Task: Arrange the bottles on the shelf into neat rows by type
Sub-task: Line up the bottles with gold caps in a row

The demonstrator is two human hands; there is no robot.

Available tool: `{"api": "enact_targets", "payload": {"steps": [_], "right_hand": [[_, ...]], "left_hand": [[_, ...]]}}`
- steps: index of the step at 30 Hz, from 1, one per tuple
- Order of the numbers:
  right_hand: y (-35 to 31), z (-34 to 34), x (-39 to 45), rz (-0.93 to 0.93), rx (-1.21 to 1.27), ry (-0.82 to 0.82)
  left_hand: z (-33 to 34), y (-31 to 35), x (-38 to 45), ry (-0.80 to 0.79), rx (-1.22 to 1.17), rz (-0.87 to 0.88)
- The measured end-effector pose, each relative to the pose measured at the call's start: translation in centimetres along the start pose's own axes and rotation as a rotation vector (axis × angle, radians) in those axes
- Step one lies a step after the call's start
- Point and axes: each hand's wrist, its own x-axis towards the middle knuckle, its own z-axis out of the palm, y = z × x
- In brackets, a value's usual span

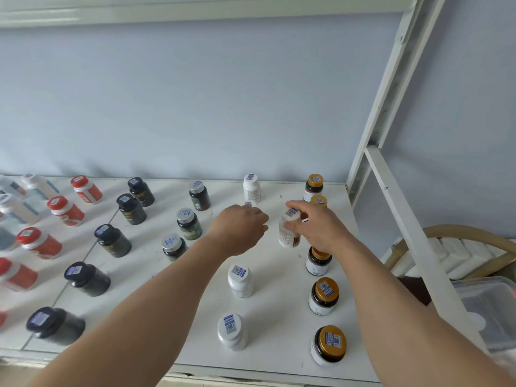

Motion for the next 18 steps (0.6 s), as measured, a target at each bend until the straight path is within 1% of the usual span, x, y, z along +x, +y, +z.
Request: {"api": "enact_targets", "payload": {"steps": [5, 18], "right_hand": [[-1.1, 2.3, -0.3, 0.001, -0.021, -0.034], [-3.3, 8.9, 1.0, 0.095, -0.042, -0.028]], "left_hand": [[0.3, -1.7, -2.1, 0.054, -0.03, -0.006], [2.8, -7.0, -4.9, 0.057, -0.106, 0.043]]}}
